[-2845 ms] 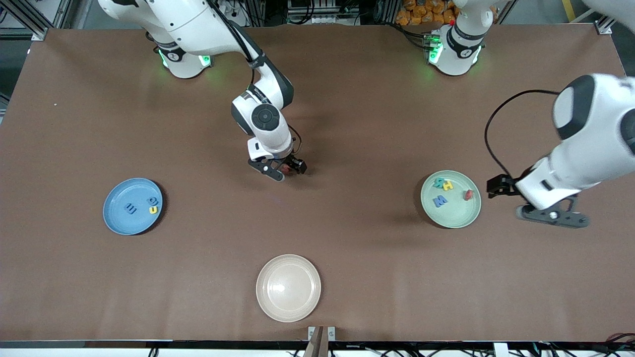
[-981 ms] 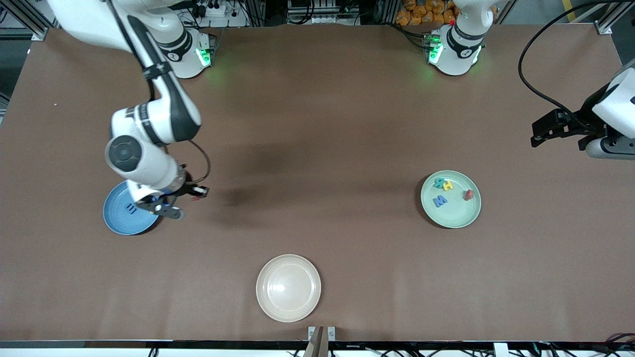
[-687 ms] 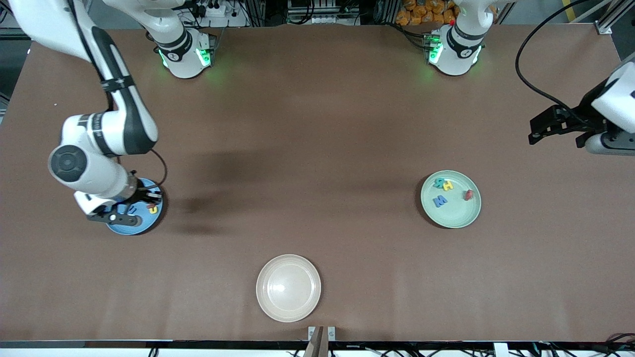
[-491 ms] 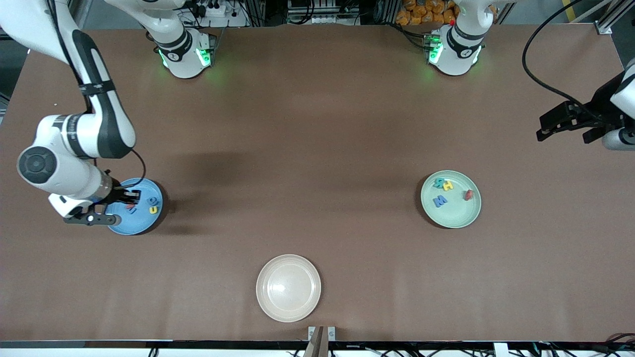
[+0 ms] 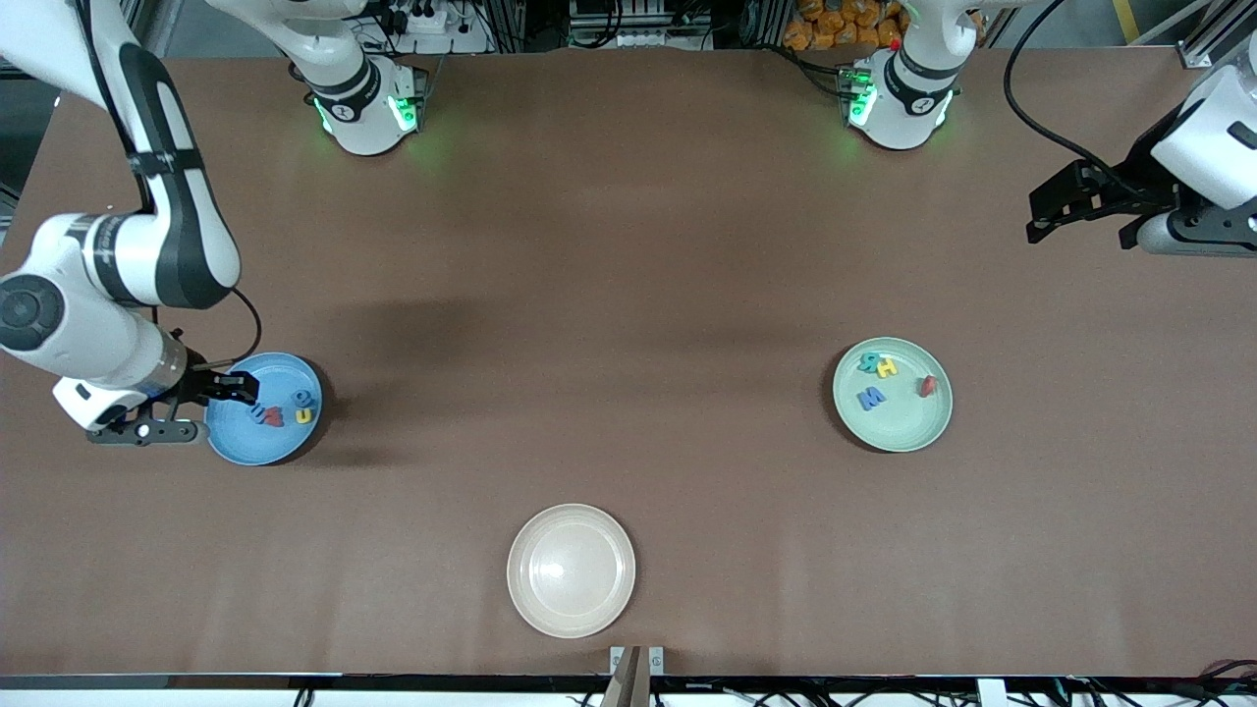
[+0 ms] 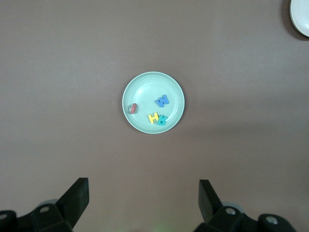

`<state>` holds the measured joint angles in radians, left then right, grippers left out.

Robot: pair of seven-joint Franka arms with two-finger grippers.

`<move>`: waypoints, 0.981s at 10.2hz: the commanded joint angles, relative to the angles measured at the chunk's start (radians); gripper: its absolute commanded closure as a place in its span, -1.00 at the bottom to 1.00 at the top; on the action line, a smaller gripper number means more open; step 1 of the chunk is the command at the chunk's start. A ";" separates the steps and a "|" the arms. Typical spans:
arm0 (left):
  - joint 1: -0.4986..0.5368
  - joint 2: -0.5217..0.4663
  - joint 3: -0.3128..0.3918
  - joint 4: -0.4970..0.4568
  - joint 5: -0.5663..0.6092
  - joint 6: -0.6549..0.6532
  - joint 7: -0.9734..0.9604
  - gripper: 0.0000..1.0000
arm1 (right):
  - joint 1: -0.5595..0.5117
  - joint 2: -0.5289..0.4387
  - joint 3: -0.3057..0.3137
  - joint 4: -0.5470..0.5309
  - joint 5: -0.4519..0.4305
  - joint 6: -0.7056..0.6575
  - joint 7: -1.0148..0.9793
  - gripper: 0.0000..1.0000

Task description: Sort upper and lower case letters into plates

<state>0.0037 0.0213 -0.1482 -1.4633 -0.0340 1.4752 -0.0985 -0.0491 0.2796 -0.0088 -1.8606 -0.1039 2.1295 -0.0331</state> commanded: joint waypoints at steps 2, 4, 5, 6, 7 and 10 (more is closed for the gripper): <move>-0.008 -0.024 0.039 -0.029 -0.009 -0.001 0.013 -1.00 | -0.002 -0.175 -0.002 0.074 0.036 -0.196 -0.131 -1.00; -0.011 -0.018 0.058 -0.026 -0.010 0.004 0.013 -1.00 | 0.000 -0.206 0.019 0.243 0.036 -0.403 -0.130 -1.00; -0.011 -0.018 0.059 -0.026 -0.010 0.007 0.013 -1.00 | -0.002 -0.218 0.032 0.309 0.038 -0.487 -0.130 -1.00; -0.011 -0.018 0.059 -0.026 -0.010 0.008 0.013 -1.00 | -0.002 -0.230 0.032 0.348 0.084 -0.549 -0.134 -1.00; -0.011 -0.018 0.059 -0.026 -0.010 0.010 0.013 -1.00 | -0.005 -0.243 0.026 0.360 0.151 -0.586 -0.137 -1.00; -0.011 -0.017 0.059 -0.026 -0.014 0.017 0.013 -1.00 | -0.002 -0.254 0.020 0.385 0.153 -0.615 -0.137 -1.00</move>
<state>0.0007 0.0205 -0.1003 -1.4743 -0.0340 1.4796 -0.0975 -0.0464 0.0244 0.0176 -1.4931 0.0291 1.5344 -0.1525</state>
